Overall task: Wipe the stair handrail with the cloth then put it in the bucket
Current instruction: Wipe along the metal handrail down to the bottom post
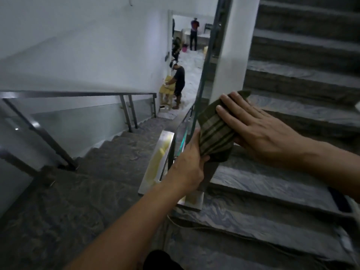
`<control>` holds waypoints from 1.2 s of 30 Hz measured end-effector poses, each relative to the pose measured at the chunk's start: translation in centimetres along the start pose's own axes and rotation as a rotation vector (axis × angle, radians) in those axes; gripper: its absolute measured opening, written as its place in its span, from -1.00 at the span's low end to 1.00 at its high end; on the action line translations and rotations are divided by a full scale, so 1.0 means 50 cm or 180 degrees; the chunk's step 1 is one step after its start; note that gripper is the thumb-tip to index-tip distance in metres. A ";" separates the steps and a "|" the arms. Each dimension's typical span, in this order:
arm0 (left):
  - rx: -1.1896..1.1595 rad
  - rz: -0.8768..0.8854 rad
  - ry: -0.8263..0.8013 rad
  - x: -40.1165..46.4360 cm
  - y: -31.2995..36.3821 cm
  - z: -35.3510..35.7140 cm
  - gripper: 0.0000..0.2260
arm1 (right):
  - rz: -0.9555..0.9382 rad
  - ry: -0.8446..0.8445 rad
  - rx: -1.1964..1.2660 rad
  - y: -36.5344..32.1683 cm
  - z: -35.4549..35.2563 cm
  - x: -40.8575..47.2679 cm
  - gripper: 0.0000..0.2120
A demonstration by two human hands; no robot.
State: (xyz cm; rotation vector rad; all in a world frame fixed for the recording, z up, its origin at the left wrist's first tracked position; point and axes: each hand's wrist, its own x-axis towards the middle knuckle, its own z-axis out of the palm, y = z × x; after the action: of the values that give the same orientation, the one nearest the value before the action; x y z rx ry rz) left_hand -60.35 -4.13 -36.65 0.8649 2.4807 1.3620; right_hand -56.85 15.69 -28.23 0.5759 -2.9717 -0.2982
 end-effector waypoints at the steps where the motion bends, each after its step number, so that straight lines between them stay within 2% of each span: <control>1: 0.0057 0.0094 -0.0026 0.001 -0.010 -0.002 -0.38 | 0.0090 0.0025 0.0051 -0.012 0.007 -0.007 -0.25; 6: -0.0059 0.0721 -0.0172 0.025 -0.073 0.006 -0.36 | 0.0546 0.0667 0.0214 -0.072 0.060 -0.025 -0.26; 11: 0.0030 0.1570 -0.0070 0.065 -0.150 0.042 -0.30 | 0.0987 0.1253 0.0275 -0.136 0.120 -0.035 -0.33; 16: -0.0441 0.2037 -0.0472 0.081 -0.176 0.050 -0.26 | 0.1518 0.1494 0.0567 -0.199 0.154 -0.020 -0.25; 18: -0.0311 0.2248 -0.0501 0.072 -0.175 0.047 -0.36 | 0.1698 0.1607 0.0657 -0.225 0.168 -0.015 -0.29; 20: -0.0233 0.2273 -0.0484 0.064 -0.180 0.041 -0.29 | 0.1904 0.1733 0.0592 -0.252 0.185 -0.010 -0.33; 23: -0.0080 0.2399 -0.0759 0.059 -0.203 0.030 -0.35 | 0.2157 0.1635 0.0637 -0.289 0.219 0.000 -0.32; 24: -0.0117 0.2412 -0.0962 0.058 -0.215 0.025 -0.32 | 0.2281 0.1513 0.0758 -0.303 0.233 0.003 -0.31; 25: -0.0153 0.2333 -0.1248 0.060 -0.236 0.022 -0.20 | 0.2386 0.1405 0.0821 -0.317 0.250 0.004 -0.30; 26: 0.0012 0.2262 -0.1412 0.061 -0.260 0.017 -0.10 | 0.2459 0.1341 0.0827 -0.330 0.269 0.005 -0.28; 28: 0.0504 0.2071 -0.1708 0.053 -0.298 0.000 -0.04 | 0.2643 0.1228 0.0752 -0.354 0.307 0.010 -0.26; 31: 0.0842 0.1976 -0.2090 0.041 -0.327 -0.020 -0.11 | 0.2959 0.1040 0.0809 -0.394 0.348 0.023 -0.19; 36: 0.1530 0.1995 -0.2316 0.018 -0.350 -0.024 -0.23 | 0.3489 0.0740 0.1540 -0.456 0.401 0.039 -0.15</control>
State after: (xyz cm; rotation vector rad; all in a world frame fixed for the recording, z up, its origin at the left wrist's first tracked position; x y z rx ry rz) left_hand -68.63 -11.68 -50.19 1.9355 2.0064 0.3678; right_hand -53.16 -2.32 -52.45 -0.9318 -2.6181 0.5379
